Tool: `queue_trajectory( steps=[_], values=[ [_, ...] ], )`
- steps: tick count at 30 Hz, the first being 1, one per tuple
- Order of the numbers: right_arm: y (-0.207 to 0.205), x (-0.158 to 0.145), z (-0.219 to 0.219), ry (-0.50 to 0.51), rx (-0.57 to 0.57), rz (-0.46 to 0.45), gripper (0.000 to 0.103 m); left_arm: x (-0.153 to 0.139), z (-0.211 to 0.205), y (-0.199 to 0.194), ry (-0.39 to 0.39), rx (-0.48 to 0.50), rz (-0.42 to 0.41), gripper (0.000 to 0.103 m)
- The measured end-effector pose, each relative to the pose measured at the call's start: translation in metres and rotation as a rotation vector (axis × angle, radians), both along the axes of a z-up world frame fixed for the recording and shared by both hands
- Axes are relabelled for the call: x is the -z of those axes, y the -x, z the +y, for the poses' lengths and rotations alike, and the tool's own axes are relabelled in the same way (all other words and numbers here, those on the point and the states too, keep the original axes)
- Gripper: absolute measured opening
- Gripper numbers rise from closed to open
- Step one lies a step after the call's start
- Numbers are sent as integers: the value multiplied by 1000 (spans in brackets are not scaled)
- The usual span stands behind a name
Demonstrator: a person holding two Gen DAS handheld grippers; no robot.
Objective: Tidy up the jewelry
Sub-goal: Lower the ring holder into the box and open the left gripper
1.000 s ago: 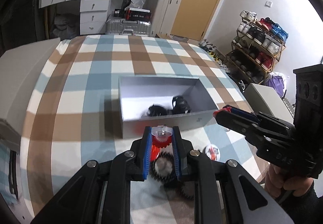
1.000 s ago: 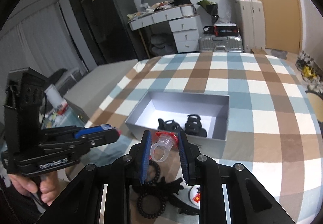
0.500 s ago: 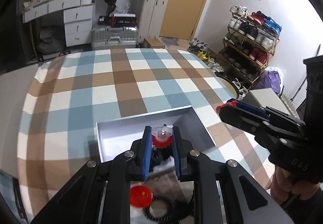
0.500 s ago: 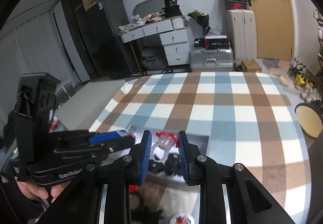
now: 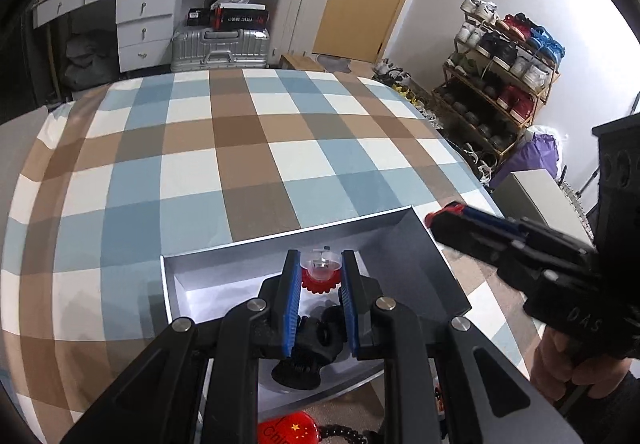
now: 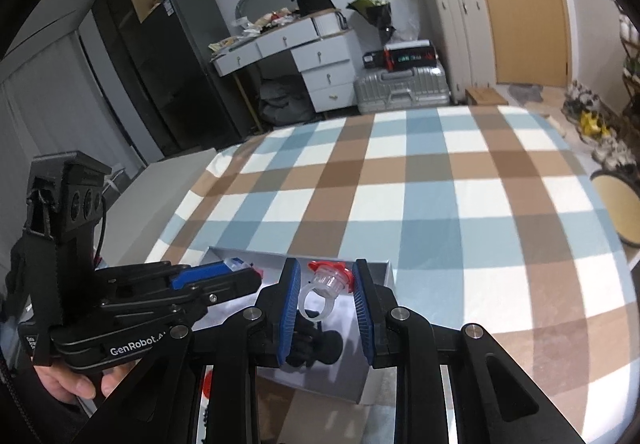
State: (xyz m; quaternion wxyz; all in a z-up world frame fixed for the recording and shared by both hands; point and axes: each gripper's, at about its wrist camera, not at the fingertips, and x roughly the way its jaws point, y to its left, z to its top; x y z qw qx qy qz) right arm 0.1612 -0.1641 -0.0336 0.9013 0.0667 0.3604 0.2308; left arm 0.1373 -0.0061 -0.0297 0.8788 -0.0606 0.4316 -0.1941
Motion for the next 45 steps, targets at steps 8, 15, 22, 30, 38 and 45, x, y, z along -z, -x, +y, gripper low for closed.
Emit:
queue_trajectory(
  steps=[8, 15, 22, 30, 38, 45],
  values=[
    [-5, 18, 13, 52, -4, 38, 26, 11, -7, -2, -27, 15, 25, 14],
    [-8, 24, 11, 87, 26, 46, 26, 14, -10, -3, -37, 7, 27, 14],
    [-7, 24, 13, 86, 20, 40, 27, 16, -12, -5, -44, 3, 20, 14],
    [-4, 22, 13, 74, 6, 18, 32, 14, -21, 2, -87, 31, -20, 17],
    [1, 17, 3, 17, 16, 3, 43, 8, -13, 6, -83, 10, -50, 38],
    [14, 2, -5, -24, 28, -63, 58, -4, -6, 19, -63, -22, -107, 58]
  ],
)
